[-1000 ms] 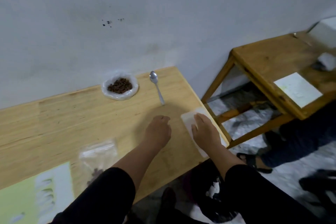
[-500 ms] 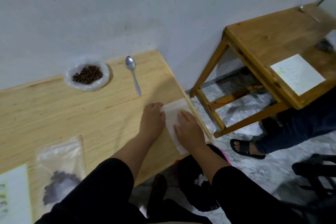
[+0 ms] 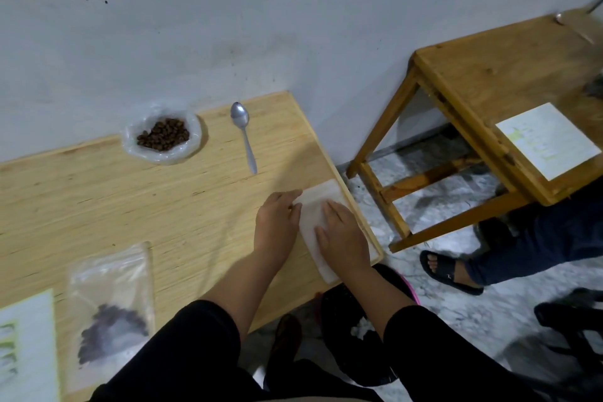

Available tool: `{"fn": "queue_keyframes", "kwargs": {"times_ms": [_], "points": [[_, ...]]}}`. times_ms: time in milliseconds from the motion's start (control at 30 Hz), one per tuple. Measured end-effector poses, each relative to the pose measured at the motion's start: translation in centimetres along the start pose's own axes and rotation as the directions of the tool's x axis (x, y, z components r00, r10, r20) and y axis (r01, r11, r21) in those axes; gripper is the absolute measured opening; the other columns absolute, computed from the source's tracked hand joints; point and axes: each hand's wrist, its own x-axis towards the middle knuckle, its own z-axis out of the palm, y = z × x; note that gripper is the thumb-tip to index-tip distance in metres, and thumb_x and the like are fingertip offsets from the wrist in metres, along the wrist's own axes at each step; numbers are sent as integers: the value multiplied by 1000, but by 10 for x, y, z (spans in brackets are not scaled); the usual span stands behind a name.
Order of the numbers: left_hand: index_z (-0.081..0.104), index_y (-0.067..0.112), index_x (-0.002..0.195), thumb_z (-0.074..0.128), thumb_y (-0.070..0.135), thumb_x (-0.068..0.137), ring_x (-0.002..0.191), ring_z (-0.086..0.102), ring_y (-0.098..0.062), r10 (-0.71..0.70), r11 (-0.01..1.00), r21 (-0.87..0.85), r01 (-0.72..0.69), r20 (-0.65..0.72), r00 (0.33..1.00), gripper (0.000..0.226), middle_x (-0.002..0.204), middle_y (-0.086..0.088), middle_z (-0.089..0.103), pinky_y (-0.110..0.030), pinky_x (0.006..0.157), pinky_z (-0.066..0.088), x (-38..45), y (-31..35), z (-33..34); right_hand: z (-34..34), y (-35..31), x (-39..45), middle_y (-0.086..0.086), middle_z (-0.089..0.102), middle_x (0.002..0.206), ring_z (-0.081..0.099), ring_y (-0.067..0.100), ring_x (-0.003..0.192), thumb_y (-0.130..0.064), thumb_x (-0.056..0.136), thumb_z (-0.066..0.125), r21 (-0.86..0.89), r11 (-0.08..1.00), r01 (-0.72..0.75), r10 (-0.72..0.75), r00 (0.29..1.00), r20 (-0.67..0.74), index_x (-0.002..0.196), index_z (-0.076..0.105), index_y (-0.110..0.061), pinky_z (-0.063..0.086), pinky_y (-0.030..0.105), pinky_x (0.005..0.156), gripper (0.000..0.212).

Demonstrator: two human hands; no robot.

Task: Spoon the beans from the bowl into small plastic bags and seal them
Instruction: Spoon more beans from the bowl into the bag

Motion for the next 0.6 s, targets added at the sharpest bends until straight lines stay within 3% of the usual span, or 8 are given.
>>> {"fn": "queue_keyframes", "kwargs": {"times_ms": [167, 367, 500, 600], "points": [[69, 16, 108, 59, 8, 89, 80, 59, -5, -53, 991, -122, 54, 14, 998, 23, 91, 0, 69, 0, 72, 39, 5, 6, -7, -17, -4, 7, 10, 41, 142, 37, 22, 132, -22, 92, 51, 86, 996, -26, 27, 1000, -14, 138, 40, -6, 31, 27, 106, 49], [67, 15, 108, 57, 2, 87, 75, 57, 12, -66, 974, -221, 55, -44, 997, 26, 85, 4, 69, 3, 72, 37, 20, 22, -31, -61, -26, 36, 16, 48, 133, 43, 29, 126, -21, 83, 65, 107, 991, 86, -56, 965, -255, 127, 52, -5, 36, 33, 102, 49], [67, 16, 105, 58, 6, 88, 72, 55, 19, -111, 945, -324, 50, -173, 979, 22, 76, 13, 63, 3, 69, 36, 37, 34, -68, -94, -63, 59, 12, 65, 100, 61, 24, 90, -17, 82, 67, 192, 972, 136, -95, 973, -210, 102, 67, -7, 43, 23, 83, 22], [65, 18, 104, 65, 11, 85, 76, 58, 11, -159, 918, -396, 33, -291, 943, 21, 83, 13, 65, -5, 75, 44, 47, 38, -104, -108, -101, 66, 5, 70, 82, 61, 18, 75, -13, 80, 67, 279, 948, 154, -80, 962, -259, 85, 72, -10, 38, 18, 69, 7]]}}
